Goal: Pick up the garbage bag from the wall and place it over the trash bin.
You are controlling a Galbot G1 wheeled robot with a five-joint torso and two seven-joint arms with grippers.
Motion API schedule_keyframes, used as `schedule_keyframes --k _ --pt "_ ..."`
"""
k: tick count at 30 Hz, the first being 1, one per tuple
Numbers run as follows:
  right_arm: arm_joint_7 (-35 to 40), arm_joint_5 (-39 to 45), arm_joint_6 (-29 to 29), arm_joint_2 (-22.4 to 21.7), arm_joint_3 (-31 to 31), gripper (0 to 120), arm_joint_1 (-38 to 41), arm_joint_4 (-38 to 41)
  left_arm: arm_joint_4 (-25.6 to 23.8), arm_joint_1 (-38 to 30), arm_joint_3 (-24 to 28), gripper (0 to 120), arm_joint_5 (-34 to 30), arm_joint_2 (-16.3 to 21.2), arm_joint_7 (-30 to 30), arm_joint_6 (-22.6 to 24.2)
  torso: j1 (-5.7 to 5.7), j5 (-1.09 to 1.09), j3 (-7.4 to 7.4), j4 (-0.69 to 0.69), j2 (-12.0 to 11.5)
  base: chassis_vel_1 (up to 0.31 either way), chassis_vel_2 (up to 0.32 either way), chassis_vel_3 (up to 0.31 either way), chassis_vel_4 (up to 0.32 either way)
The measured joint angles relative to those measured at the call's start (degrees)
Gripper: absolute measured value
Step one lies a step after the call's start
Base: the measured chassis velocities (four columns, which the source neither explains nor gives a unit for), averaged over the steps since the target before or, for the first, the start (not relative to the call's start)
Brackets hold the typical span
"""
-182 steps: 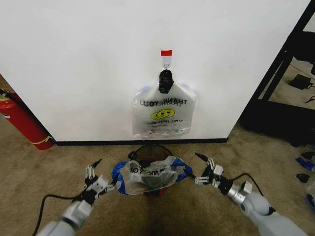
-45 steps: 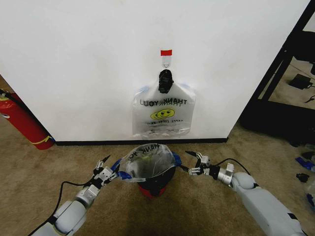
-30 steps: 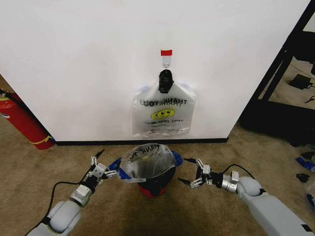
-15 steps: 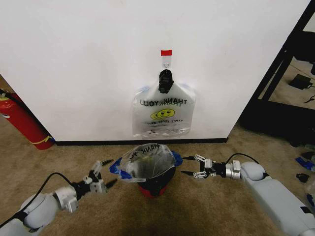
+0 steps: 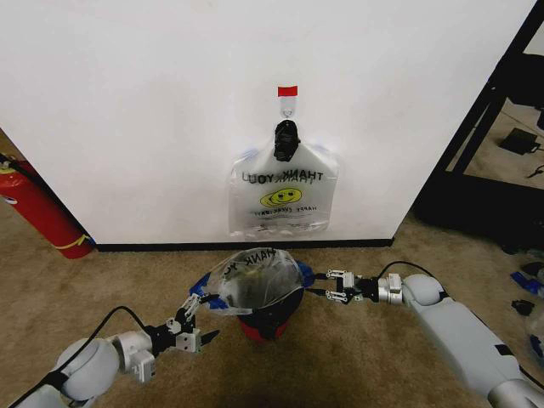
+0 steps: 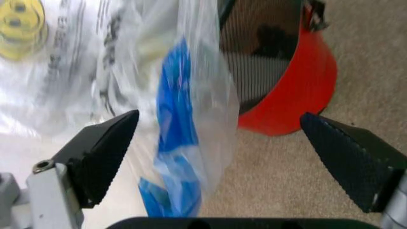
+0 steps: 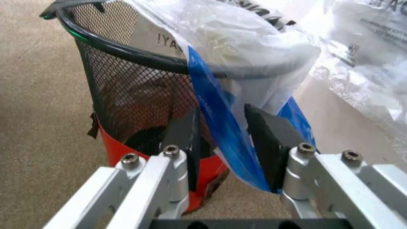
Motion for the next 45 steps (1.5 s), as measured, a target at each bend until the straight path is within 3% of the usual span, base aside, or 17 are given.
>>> schedule_keyframes --k 4,9,11,28,34,39,45 --pt "0.1 -0.6 0.1 0.4 -0.2 21 0.1 -0.3 1.3 -0.3 0.4 89 0.5 -0.6 -1.6 0.5 0.0 0.0 0.0 0.0 0.0 0.0 0.0 0.0 0.0" --pt "0.2 -1.6 0.1 1.2 -0.4 2 0.2 -1.0 1.7 -0.3 0.6 68 0.6 -0.8 -3.4 1.0 0.0 0.01 0.0 0.0 0.0 0.0 0.0 0.0 0.0" --pt "0.2 -1.8 0.1 1.6 -0.4 0 0.3 -1.5 1.9 -0.4 0.7 60 0.6 -1.2 -4.5 1.1 0.0 0.01 0.0 0.0 0.0 0.0 0.0 0.0 0.0" --pt "0.1 -2.0 -0.2 1.7 0.4 0 -0.7 -1.3 1.9 0.7 0.4 0 1.0 -2.1 -7.9 0.7 0.0 0.0 0.0 0.0 0.0 0.0 0.0 0.0 0.0" --pt "-0.5 -2.0 -0.2 1.5 0.7 0 -1.9 -0.8 1.8 1.3 0.1 0 0.9 -1.9 -6.8 -0.9 0.0 0.0 0.0 0.0 0.0 0.0 0.0 0.0 0.0" --pt "-1.7 -2.8 -0.1 1.6 1.1 0 -2.3 -2.2 2.9 0.7 -0.3 0 0.8 -2.1 -1.1 -2.6 0.0 0.01 -0.01 0.0 0.0 0.0 0.0 0.0 0.0" --pt "-3.2 -3.7 0.0 1.9 1.5 0 -2.3 -3.6 5.2 -0.4 -0.1 0 0.7 -2.6 1.1 -4.2 0.0 0.0 -0.01 -0.01 0.0 0.0 0.0 0.0 0.0"
